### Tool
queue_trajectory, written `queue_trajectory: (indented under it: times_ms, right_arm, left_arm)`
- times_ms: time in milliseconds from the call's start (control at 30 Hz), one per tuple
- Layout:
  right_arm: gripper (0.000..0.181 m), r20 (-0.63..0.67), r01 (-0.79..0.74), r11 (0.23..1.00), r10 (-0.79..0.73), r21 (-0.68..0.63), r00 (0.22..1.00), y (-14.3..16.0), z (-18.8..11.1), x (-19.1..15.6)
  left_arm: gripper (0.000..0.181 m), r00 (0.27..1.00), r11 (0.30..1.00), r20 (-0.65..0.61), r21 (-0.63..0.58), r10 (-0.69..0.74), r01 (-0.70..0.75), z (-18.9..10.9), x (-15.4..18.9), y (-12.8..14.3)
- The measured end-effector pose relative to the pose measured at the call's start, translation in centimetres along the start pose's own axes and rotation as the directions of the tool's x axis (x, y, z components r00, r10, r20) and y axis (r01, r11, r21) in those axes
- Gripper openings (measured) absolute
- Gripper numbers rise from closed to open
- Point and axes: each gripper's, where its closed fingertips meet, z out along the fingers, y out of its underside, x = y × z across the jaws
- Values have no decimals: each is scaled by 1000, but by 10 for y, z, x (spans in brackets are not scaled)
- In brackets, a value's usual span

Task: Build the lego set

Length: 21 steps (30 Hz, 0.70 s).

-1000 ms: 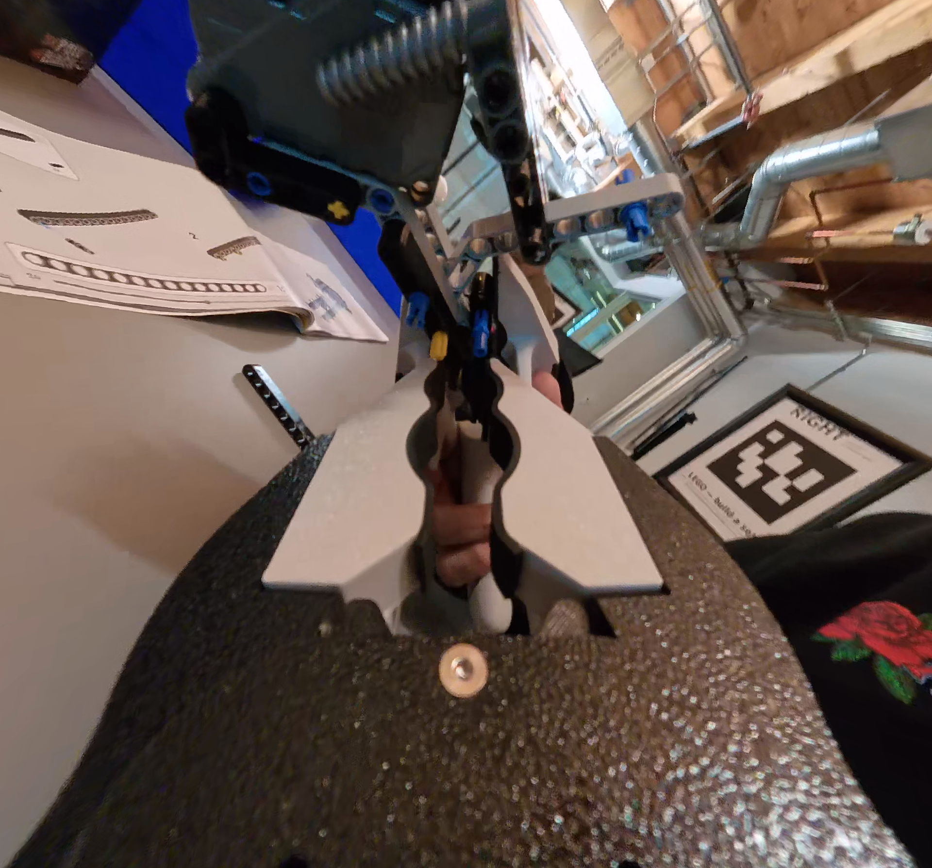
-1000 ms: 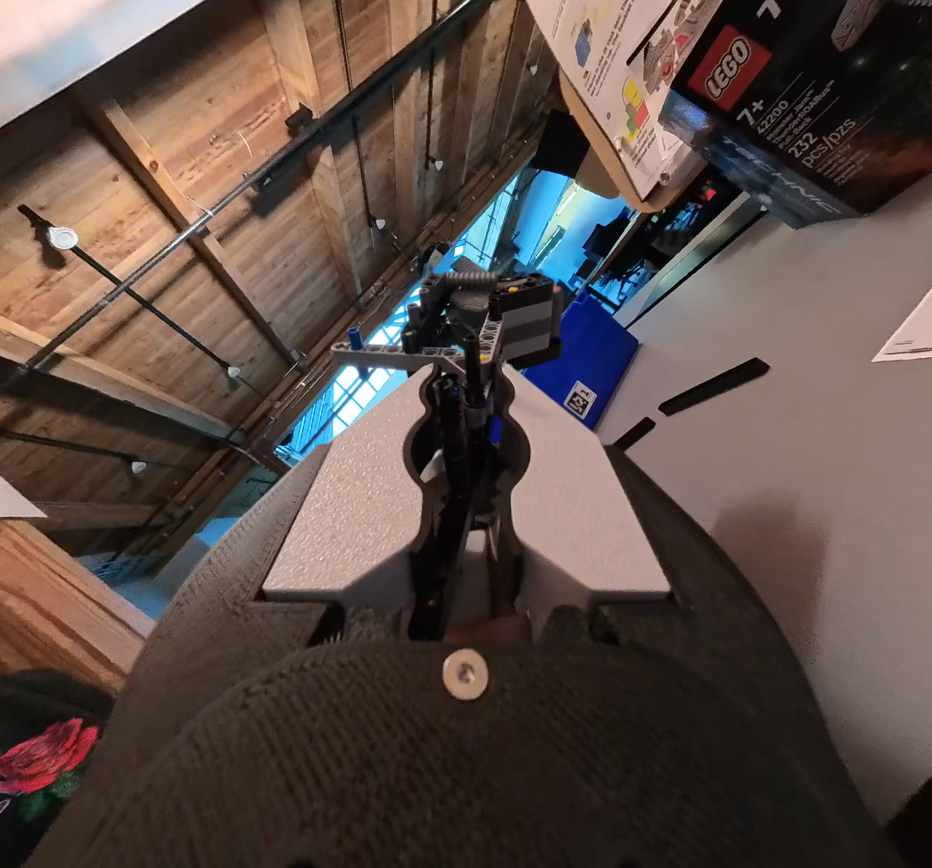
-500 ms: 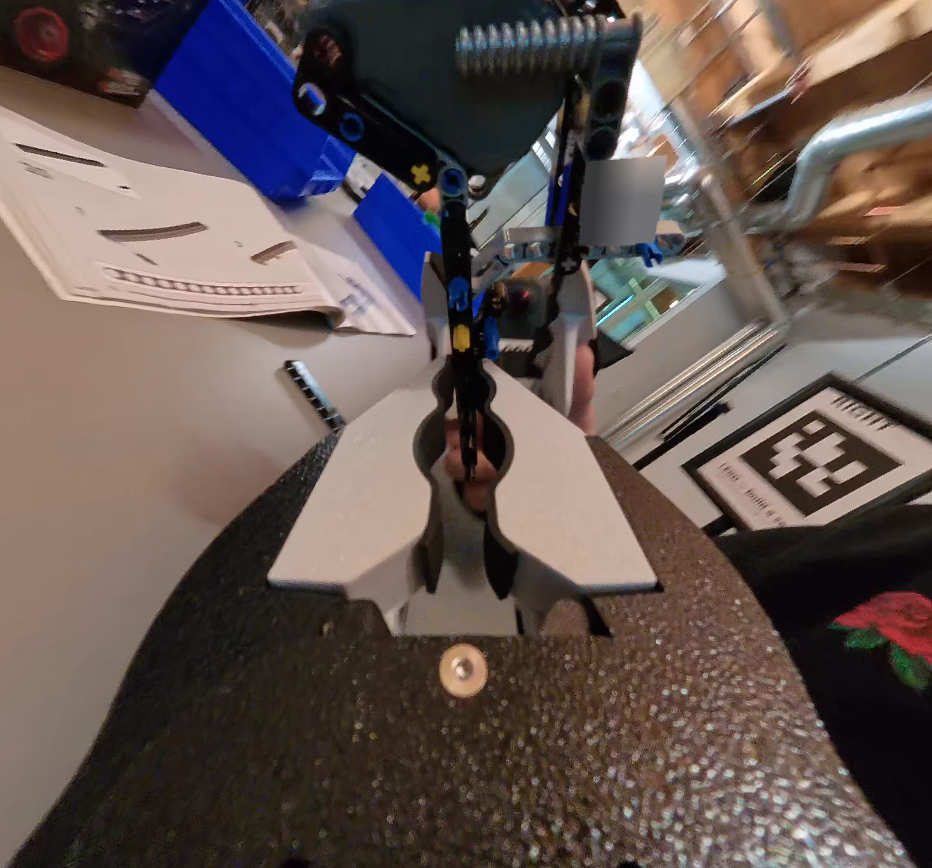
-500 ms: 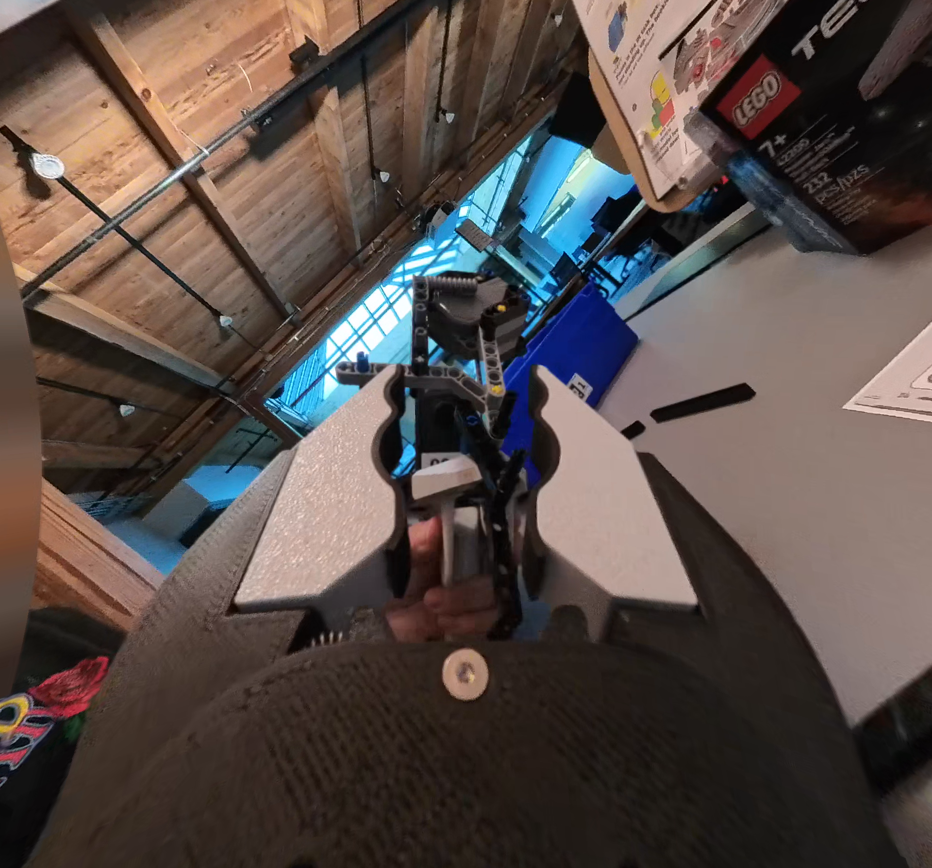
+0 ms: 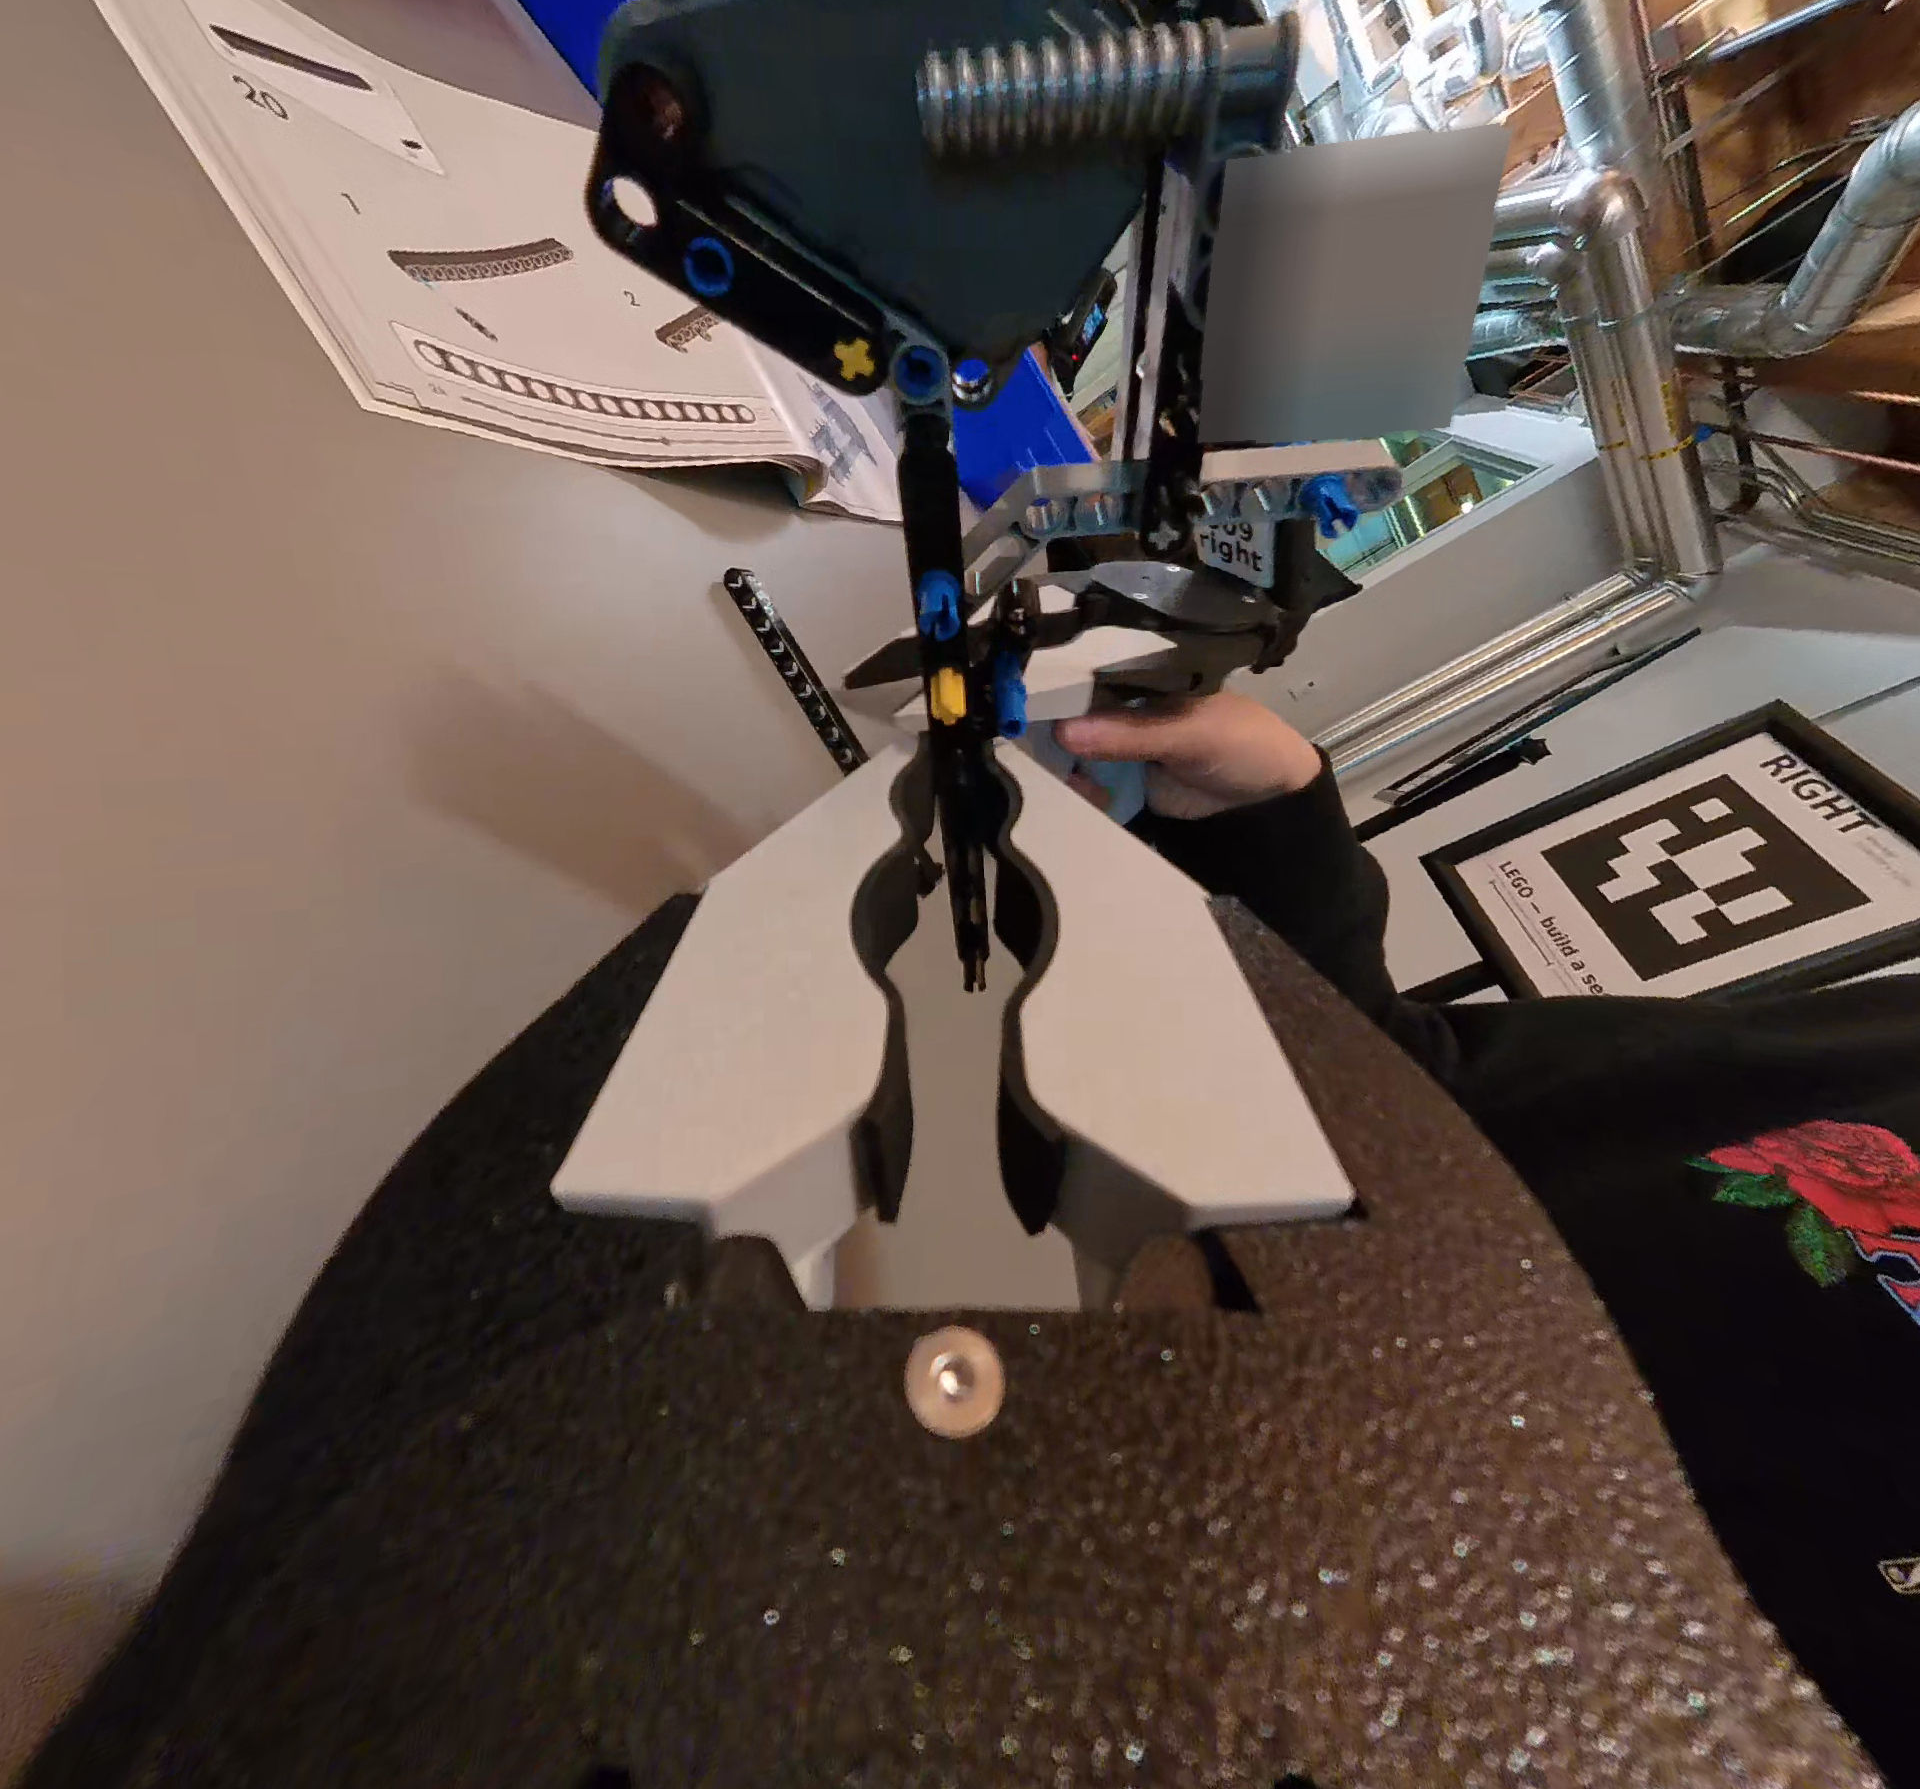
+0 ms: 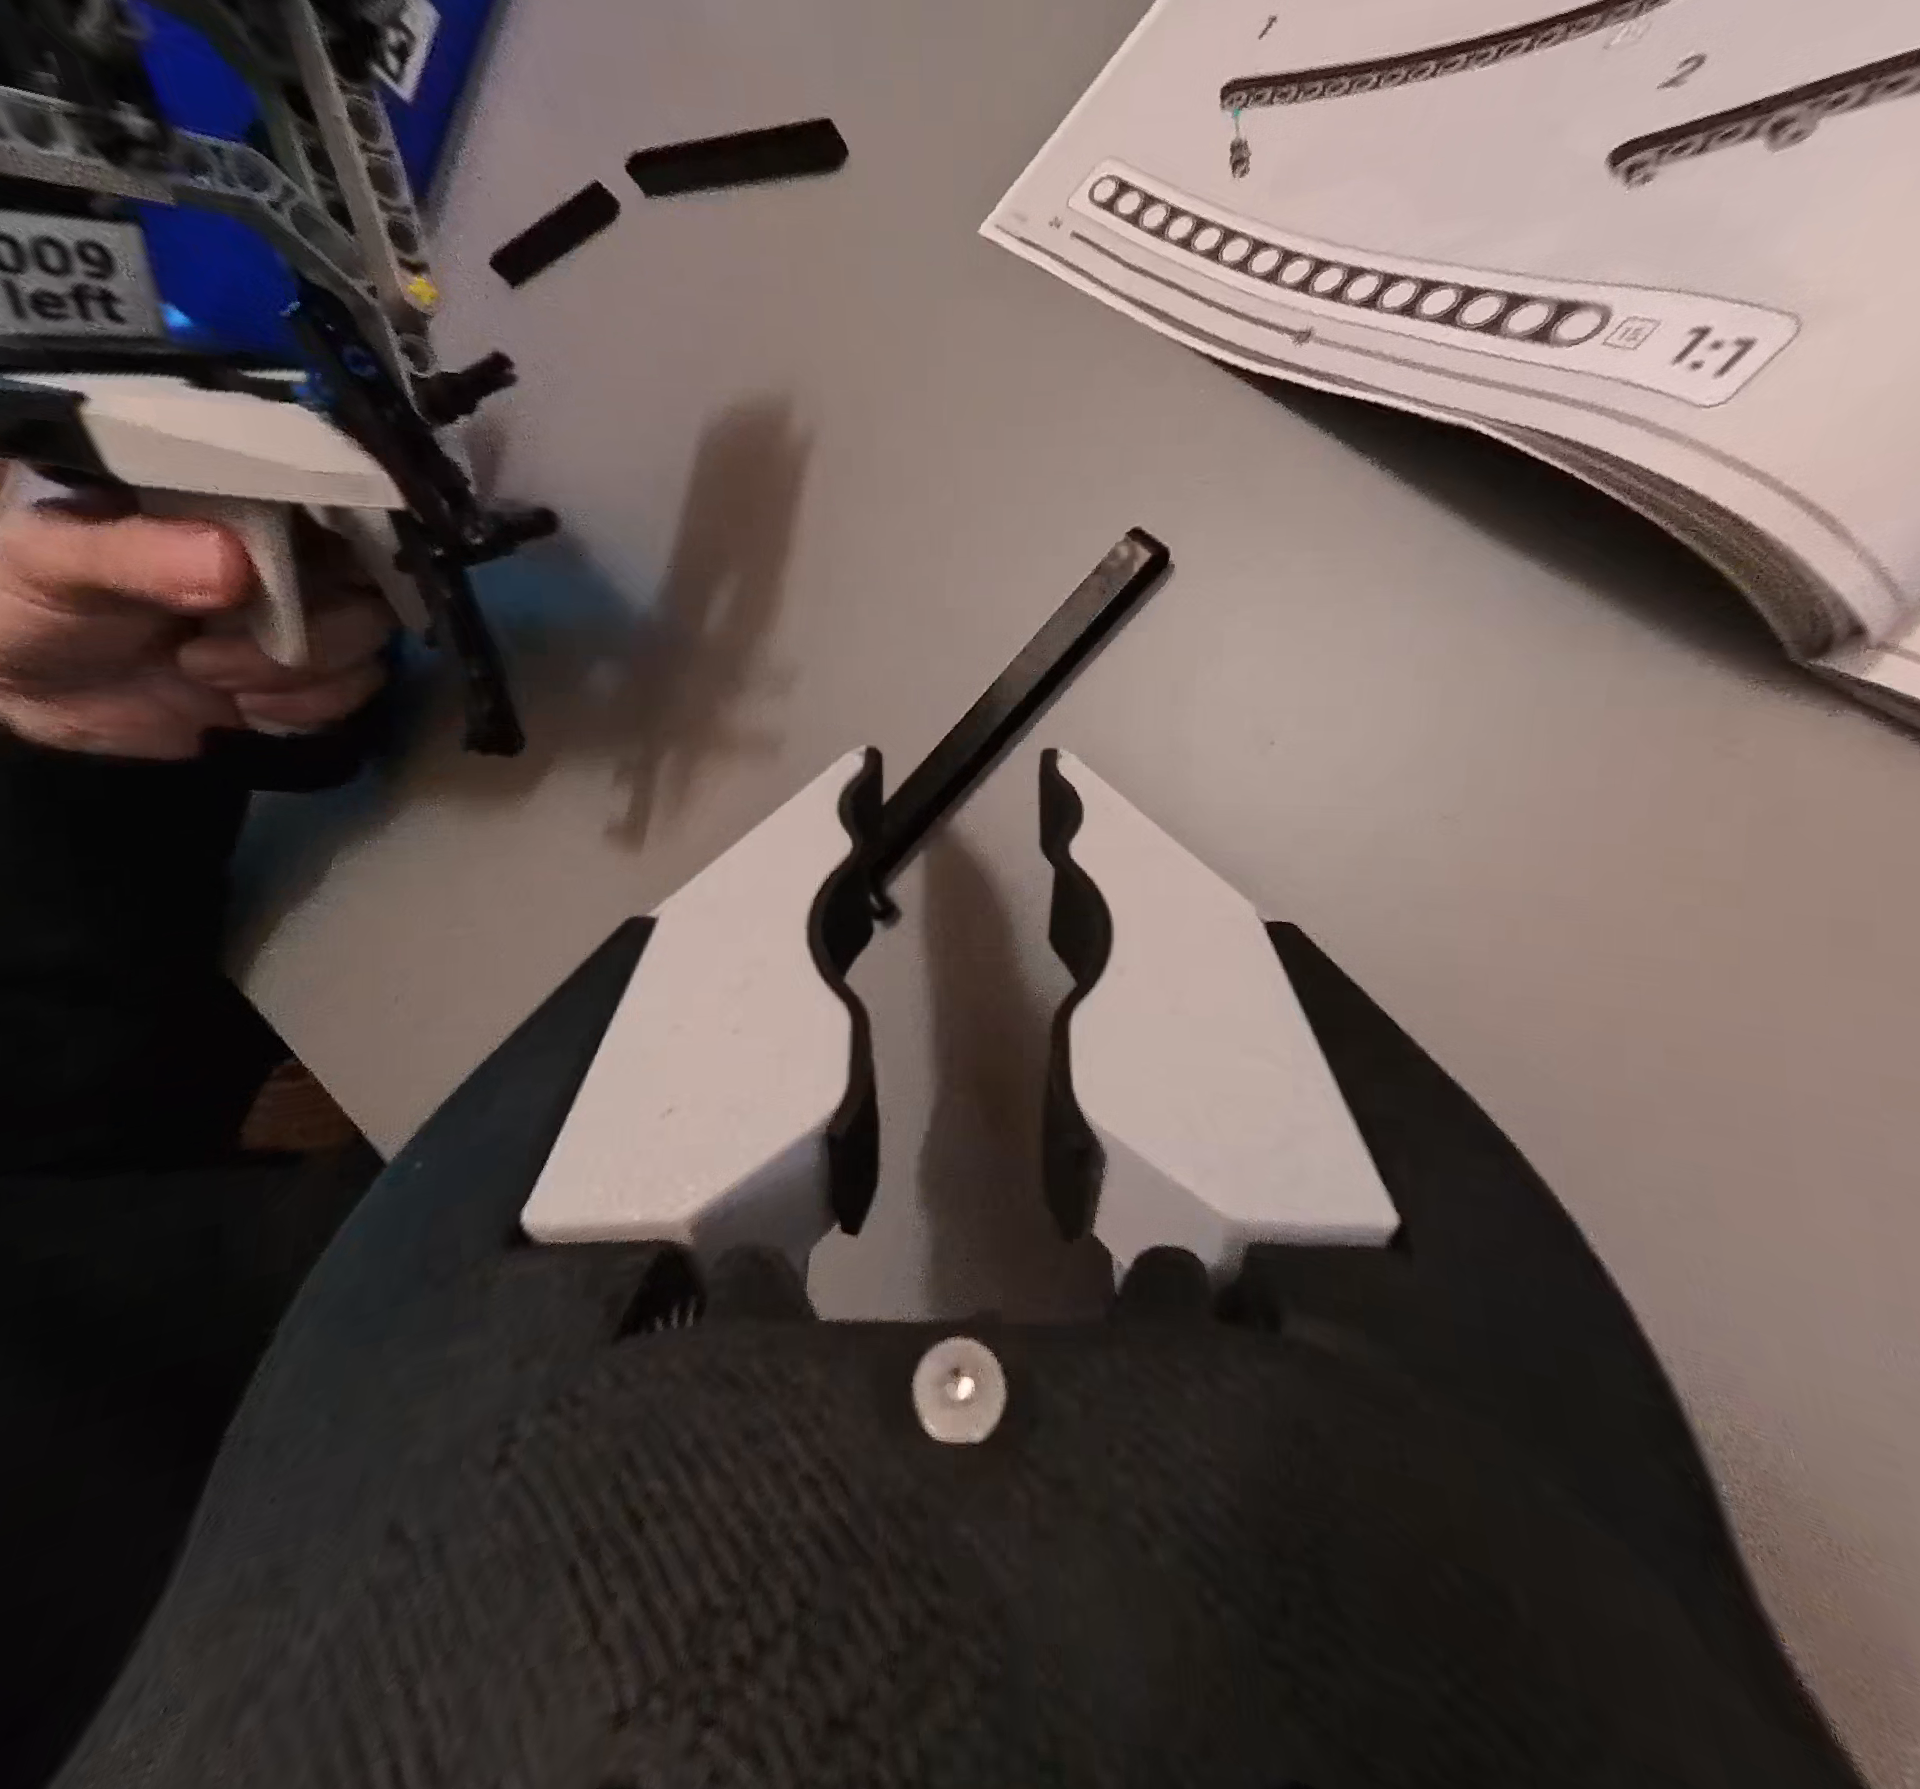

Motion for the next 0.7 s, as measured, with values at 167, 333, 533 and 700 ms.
queue_trajectory:
  times_ms: [167, 333, 533, 700]
  right_arm:
    - [16, -35, 15, 994, -19, -106, 999, 3, 16, 0]
    - [11, -63, 75, 984, -86, -162, 994, 1, 27, -10]
    - [11, -135, 131, 968, -162, -214, 978, -1, 33, -12]
    - [11, -209, 201, 938, -265, -284, 941, 0, 34, -13]
  left_arm:
    - [5, 1000, 1000, -10, 10, -8, 8, -7, -2, -2]
    - [5, 998, 999, -44, 16, -36, 37, -10, -3, -3]
    - [5, 999, 999, 0, -3, 38, -38, -11, -5, -2]
    - [5, 998, 998, -23, -1, 64, -64, -14, 0, -3]
